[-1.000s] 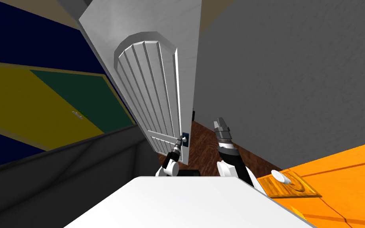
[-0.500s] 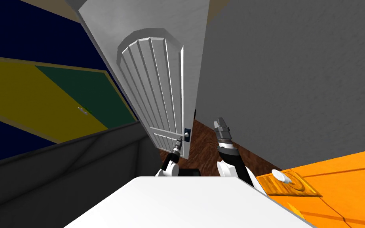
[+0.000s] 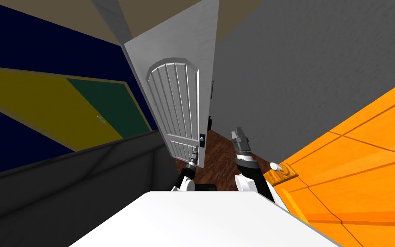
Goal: Push the door open
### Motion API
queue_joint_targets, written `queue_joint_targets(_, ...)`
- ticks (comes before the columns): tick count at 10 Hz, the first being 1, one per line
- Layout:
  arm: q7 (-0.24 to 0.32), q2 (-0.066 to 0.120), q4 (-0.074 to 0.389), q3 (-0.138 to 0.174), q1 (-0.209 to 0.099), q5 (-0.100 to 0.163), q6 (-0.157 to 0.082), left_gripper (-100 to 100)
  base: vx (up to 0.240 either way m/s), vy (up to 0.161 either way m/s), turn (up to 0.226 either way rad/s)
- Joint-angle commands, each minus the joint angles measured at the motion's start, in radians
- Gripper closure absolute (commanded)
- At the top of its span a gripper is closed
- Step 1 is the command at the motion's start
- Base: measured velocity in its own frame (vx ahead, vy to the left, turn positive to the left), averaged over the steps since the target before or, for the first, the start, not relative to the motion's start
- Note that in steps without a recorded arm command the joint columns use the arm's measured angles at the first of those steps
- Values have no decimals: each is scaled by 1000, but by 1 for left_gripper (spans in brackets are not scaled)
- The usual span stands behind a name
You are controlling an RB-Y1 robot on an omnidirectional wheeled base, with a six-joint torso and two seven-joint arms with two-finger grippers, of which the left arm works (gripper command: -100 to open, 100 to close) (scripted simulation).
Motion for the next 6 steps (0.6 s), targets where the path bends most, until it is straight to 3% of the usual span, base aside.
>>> queue_joint_targets(1, 8, 2, 12, 9, -12, -7, -1, -100, 77, -49, -39)
queue_joint_targets(6, 27, -11, 44, 32, -41, -25, -5, -100, 192, -77, -21)
